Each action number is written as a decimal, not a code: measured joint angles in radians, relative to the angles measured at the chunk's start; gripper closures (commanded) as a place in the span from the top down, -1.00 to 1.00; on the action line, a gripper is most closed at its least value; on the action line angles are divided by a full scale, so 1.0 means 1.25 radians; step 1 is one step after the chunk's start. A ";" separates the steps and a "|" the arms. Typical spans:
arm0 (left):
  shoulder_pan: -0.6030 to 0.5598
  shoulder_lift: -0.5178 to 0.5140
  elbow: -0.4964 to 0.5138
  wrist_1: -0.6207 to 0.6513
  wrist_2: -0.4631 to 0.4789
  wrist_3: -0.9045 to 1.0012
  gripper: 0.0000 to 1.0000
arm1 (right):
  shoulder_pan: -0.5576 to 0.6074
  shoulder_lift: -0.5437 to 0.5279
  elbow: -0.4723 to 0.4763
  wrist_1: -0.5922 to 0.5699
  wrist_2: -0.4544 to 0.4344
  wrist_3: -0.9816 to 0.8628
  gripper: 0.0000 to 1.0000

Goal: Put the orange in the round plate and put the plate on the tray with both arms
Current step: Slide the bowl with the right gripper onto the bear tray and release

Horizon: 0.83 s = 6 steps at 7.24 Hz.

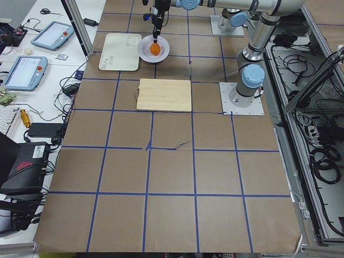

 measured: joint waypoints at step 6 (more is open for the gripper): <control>-0.003 -0.004 0.000 0.003 -0.002 0.001 1.00 | -0.028 0.198 -0.402 0.148 0.047 0.035 -1.00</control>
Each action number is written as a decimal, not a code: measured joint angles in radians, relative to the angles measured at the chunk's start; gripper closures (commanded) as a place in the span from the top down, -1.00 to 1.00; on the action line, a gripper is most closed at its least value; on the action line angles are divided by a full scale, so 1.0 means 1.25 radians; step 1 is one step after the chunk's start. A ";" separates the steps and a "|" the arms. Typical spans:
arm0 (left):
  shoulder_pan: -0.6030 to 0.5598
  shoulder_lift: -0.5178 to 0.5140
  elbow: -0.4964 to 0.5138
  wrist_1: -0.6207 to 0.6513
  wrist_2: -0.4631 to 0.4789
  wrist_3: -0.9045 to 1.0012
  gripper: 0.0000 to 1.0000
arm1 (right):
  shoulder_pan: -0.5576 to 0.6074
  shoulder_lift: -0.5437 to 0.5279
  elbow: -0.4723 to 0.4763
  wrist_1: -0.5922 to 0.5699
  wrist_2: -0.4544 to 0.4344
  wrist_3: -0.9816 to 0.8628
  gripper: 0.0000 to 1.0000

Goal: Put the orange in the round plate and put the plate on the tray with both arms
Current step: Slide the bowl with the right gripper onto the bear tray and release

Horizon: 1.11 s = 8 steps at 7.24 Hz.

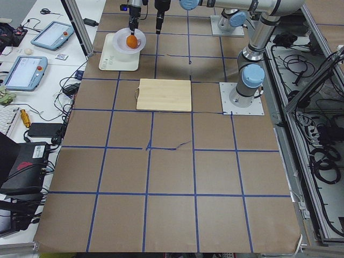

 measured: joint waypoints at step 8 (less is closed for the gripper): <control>0.003 0.000 -0.002 0.001 0.000 0.000 1.00 | -0.063 0.101 -0.077 0.004 -0.034 -0.050 0.89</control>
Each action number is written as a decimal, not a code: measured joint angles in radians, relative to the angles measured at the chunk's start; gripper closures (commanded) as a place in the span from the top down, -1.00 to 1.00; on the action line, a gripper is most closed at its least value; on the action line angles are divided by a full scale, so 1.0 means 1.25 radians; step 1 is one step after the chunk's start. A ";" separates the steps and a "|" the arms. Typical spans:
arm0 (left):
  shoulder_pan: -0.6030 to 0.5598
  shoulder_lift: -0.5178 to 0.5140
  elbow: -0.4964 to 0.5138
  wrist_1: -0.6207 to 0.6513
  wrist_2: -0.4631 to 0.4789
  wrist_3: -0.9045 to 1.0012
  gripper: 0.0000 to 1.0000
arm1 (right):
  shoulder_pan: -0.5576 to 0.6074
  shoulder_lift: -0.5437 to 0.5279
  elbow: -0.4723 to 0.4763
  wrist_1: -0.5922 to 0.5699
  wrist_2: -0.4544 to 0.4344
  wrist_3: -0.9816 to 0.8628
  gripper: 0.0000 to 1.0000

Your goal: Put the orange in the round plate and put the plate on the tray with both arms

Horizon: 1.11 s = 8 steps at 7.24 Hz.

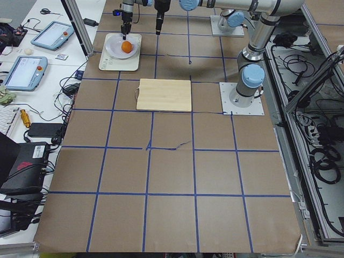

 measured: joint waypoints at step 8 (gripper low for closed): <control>0.000 0.001 -0.001 0.002 0.001 0.002 1.00 | 0.028 -0.378 0.005 0.494 -0.339 -0.129 1.00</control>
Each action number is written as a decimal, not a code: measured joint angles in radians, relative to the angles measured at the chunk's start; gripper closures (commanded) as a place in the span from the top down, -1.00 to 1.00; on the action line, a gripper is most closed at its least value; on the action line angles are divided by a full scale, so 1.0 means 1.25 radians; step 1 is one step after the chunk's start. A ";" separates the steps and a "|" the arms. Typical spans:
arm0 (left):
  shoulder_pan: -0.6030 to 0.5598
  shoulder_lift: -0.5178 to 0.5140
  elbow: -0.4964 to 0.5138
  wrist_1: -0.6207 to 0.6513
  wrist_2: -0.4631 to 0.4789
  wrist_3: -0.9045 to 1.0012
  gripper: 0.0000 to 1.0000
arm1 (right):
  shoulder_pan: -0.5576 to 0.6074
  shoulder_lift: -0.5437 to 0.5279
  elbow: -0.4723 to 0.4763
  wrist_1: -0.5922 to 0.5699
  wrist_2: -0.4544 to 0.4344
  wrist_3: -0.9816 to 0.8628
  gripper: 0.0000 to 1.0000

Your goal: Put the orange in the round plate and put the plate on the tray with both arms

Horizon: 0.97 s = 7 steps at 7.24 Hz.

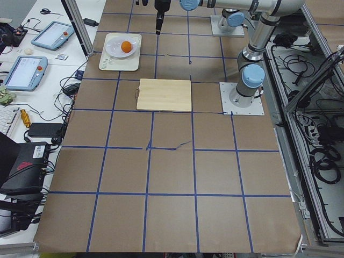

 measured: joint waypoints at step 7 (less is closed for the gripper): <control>0.000 0.000 -0.002 0.000 -0.001 0.000 1.00 | 0.007 -0.211 0.122 0.064 -0.021 -0.139 1.00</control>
